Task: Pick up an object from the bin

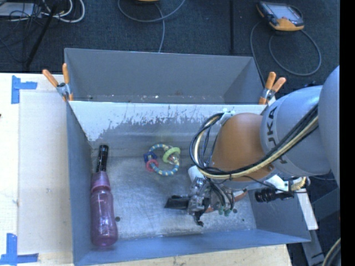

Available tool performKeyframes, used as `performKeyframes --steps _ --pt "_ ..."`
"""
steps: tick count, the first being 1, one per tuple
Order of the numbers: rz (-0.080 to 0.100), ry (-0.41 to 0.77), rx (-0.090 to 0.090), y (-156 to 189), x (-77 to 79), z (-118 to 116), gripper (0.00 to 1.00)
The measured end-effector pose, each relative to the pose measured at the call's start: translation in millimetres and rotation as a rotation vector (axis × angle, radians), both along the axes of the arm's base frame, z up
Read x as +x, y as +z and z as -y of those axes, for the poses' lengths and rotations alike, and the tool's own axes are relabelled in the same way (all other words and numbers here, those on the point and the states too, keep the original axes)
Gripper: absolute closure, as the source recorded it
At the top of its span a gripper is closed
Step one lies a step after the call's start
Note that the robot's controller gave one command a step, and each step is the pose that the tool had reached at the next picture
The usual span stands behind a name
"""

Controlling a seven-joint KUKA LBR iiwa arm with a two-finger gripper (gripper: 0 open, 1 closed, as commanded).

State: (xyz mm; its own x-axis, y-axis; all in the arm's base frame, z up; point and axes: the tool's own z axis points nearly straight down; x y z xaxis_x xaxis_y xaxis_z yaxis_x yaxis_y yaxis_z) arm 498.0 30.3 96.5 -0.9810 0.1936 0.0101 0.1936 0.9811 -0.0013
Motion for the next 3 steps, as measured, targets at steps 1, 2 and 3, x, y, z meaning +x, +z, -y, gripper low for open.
performKeyframes --steps 1,2,3 --pt "0.007 0.0 0.0 18 1.9 0 1.0" --pt "0.005 0.0 0.0 34 1.1 0 1.0" --pt "0.005 0.0 0.0 52 0.8 0 1.0"
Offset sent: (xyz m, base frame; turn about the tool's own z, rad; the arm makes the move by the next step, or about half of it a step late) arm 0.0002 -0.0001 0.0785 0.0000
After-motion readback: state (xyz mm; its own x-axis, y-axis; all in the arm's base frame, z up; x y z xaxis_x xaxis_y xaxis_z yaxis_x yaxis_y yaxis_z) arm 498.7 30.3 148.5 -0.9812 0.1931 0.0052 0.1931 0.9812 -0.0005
